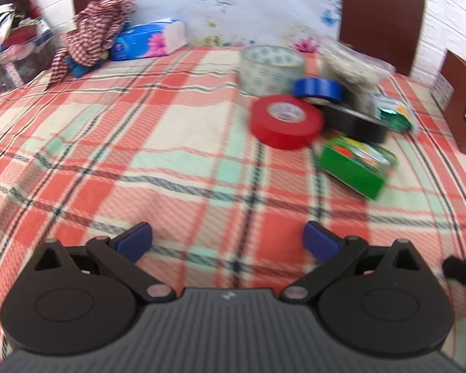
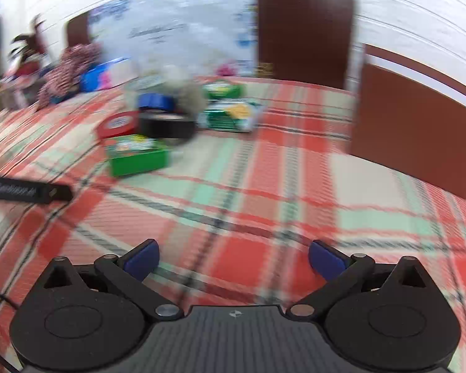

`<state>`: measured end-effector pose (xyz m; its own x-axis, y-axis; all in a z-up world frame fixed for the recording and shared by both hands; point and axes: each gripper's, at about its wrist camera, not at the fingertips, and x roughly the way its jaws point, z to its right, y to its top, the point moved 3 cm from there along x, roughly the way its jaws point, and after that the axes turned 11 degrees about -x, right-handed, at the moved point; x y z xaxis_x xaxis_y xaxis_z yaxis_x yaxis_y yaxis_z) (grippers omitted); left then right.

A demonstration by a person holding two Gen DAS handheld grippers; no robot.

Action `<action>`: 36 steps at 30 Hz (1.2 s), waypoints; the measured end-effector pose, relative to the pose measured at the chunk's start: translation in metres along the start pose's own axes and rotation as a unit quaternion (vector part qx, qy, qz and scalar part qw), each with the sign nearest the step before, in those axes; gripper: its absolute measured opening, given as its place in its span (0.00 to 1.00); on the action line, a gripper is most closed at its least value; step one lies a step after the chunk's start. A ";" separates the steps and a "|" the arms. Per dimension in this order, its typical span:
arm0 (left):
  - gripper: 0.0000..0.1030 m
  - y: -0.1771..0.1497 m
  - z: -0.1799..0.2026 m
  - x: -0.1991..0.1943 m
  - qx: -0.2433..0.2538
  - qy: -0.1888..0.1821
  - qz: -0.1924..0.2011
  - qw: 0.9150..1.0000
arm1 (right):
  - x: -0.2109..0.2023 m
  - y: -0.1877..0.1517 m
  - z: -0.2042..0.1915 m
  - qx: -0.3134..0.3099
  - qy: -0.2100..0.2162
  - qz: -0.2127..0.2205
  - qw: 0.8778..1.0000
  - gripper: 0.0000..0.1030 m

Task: Organize objects
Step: 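Grasp the green soap box with the right gripper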

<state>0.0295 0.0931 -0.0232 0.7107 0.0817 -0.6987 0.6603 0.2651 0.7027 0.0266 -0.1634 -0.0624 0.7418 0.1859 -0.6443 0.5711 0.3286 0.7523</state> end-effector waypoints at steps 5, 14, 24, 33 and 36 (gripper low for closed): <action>1.00 0.013 -0.026 0.014 -0.019 0.006 0.024 0.999 | 0.023 0.029 -0.025 -0.031 0.063 0.028 0.997 0.92; 1.00 0.012 -0.036 0.020 -0.026 -0.016 0.056 0.998 | 0.069 0.073 -0.046 -0.055 0.103 0.043 0.992 0.72; 1.00 0.007 -0.024 0.014 -0.011 -0.001 0.048 0.999 | -0.001 0.011 -0.024 -0.069 0.060 0.035 0.995 0.58; 0.94 0.002 0.064 -0.036 -0.006 -0.248 -0.060 0.967 | -0.035 -0.022 0.021 0.011 -0.004 0.025 1.000 0.64; 0.94 0.000 0.095 -0.047 0.017 -0.291 -0.079 0.953 | -0.032 -0.022 0.023 0.014 -0.009 0.024 1.000 0.71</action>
<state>0.0191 -0.0023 0.0220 0.6089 -0.5071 -0.6100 0.7712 0.1983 0.6049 -0.0012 -0.1976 -0.0554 0.7748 0.1831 -0.6051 0.5444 0.2934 0.7859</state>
